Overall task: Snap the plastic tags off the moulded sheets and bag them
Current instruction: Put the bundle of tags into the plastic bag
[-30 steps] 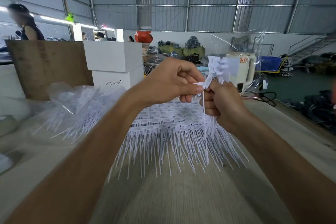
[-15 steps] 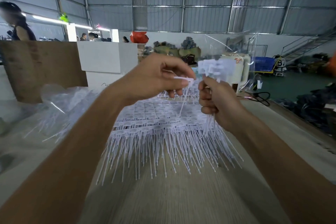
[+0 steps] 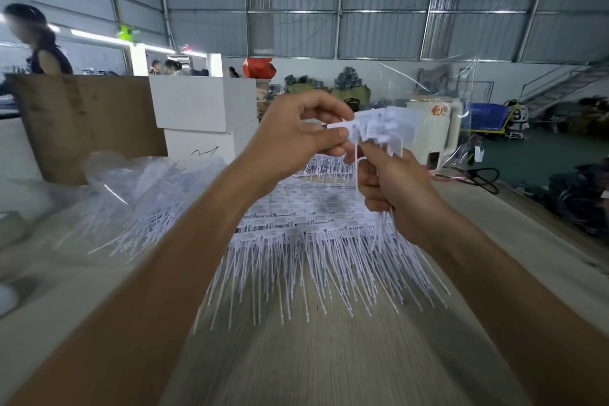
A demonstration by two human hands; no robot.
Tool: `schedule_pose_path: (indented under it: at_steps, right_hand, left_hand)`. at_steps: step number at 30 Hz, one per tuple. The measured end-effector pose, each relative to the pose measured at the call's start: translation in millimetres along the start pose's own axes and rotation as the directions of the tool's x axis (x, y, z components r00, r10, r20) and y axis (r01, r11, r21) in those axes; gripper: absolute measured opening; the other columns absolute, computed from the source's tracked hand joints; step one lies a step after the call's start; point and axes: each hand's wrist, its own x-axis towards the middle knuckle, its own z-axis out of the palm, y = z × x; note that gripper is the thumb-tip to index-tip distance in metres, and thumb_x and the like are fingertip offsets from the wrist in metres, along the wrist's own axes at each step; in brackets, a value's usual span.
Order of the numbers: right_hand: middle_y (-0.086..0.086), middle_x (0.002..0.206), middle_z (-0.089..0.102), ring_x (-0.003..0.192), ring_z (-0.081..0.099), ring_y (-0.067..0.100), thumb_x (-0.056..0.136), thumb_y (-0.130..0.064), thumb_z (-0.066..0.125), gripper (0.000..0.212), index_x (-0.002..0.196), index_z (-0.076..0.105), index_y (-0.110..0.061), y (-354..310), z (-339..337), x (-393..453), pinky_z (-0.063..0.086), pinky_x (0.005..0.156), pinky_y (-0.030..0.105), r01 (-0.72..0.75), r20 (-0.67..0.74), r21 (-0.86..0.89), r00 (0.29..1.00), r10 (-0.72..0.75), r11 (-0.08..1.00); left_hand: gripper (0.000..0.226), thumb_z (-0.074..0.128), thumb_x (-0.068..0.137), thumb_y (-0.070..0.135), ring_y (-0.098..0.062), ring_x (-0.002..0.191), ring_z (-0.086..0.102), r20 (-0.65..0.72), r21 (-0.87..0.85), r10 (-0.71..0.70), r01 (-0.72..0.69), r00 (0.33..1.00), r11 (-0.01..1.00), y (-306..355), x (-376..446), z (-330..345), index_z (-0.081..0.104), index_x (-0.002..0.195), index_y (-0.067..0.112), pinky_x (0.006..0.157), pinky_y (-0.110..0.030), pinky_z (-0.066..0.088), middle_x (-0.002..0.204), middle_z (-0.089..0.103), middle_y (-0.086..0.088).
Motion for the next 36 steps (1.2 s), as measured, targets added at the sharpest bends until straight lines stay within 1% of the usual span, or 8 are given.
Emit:
schedule_pose_path:
  at_steps: [10,13,16,19,22,27,33,36]
  right_hand:
    - [-0.003,0.059,0.033,0.047,0.023,0.011,0.101,-0.044,0.057,0.043,0.061,0.052,-0.030,-4,6,-7,0.022,0.042,0.023,0.096,0.115,0.003,0.989,-0.096,0.995]
    - [-0.001,0.058,0.042,0.047,0.032,0.012,0.104,-0.036,0.052,0.039,0.070,0.047,-0.017,-5,7,-8,0.029,0.045,0.026,0.089,0.103,-0.034,0.991,-0.085,0.995]
    - [0.002,0.056,0.050,0.045,0.042,0.016,0.105,-0.038,0.050,0.040,0.073,0.052,-0.014,-5,4,-9,0.035,0.044,0.027,0.108,0.017,-0.048,0.994,-0.107,0.993]
    - [-0.008,0.051,0.053,0.041,0.046,0.007,0.104,-0.039,0.051,0.043,0.064,0.057,-0.027,-6,1,-7,0.036,0.042,0.023,0.192,-0.137,-0.050,0.971,-0.197,0.980]
    - [-0.001,0.076,0.070,0.073,0.068,0.009,0.100,-0.017,0.058,0.022,0.083,0.068,-0.027,-1,1,-8,0.059,0.068,0.038,0.403,-0.090,-0.302,0.890,-0.447,0.864]
    - [-0.013,0.084,0.055,0.080,0.055,0.000,0.081,-0.020,0.049,0.021,0.097,0.062,-0.024,-3,6,-11,0.046,0.075,0.017,0.487,0.055,-0.363,0.862,-0.504,0.794]
    - [0.005,0.076,0.065,0.072,0.065,0.022,0.086,-0.021,0.038,0.029,0.101,0.061,-0.009,-2,19,-6,0.055,0.062,0.050,0.490,0.084,-0.492,0.849,-0.521,0.720]
    - [-0.012,0.072,0.064,0.066,0.062,0.007,0.097,-0.021,0.038,0.023,0.103,0.059,-0.016,1,22,-3,0.046,0.053,0.031,0.447,0.098,-0.464,0.884,-0.457,0.765]
  left_hand:
    - [0.021,0.078,0.084,0.003,-0.024,0.075,0.073,-0.162,0.053,0.050,-0.042,0.986,0.998,-6,2,12,0.071,0.103,0.009,0.066,-0.027,0.060,0.087,0.074,-0.015]
    - [0.024,0.072,0.090,0.005,-0.017,0.086,0.073,-0.139,-0.100,0.009,-0.023,0.990,0.995,-5,2,11,0.070,0.112,0.012,0.068,-0.029,0.060,0.086,0.077,-0.007]
    - [0.042,0.072,0.091,0.021,-0.016,0.106,0.070,-0.002,-0.148,-0.028,0.028,1.000,0.989,-7,3,9,0.058,0.130,0.024,0.085,-0.034,0.060,0.112,0.074,-0.002]
    - [0.089,0.078,0.077,0.043,-0.006,0.124,0.057,0.280,0.082,-0.182,0.166,0.943,0.983,-14,-1,10,0.028,0.150,0.033,0.104,-0.037,0.051,0.139,0.053,0.007]
    - [0.086,0.074,0.079,0.043,0.000,0.127,0.051,0.445,0.144,-0.195,0.145,0.874,0.979,-16,-8,28,0.031,0.150,0.024,0.108,-0.031,0.045,0.134,0.055,0.017]
    - [0.051,0.075,0.077,0.039,-0.006,0.109,0.064,0.230,-0.076,-0.106,0.126,0.967,0.989,-12,-13,52,0.058,0.122,0.023,0.099,-0.032,0.052,0.104,0.070,0.017]
    - [0.032,0.070,0.088,0.021,-0.029,0.109,0.068,-0.041,-0.215,-0.036,0.027,0.998,0.976,-2,-12,48,0.069,0.111,-0.001,0.099,-0.045,0.053,0.112,0.072,-0.020]
    - [0.021,0.066,0.095,0.018,-0.027,0.103,0.070,-0.078,-0.188,-0.027,0.012,0.997,0.982,-2,-12,49,0.071,0.104,0.000,0.095,-0.044,0.054,0.103,0.074,-0.018]
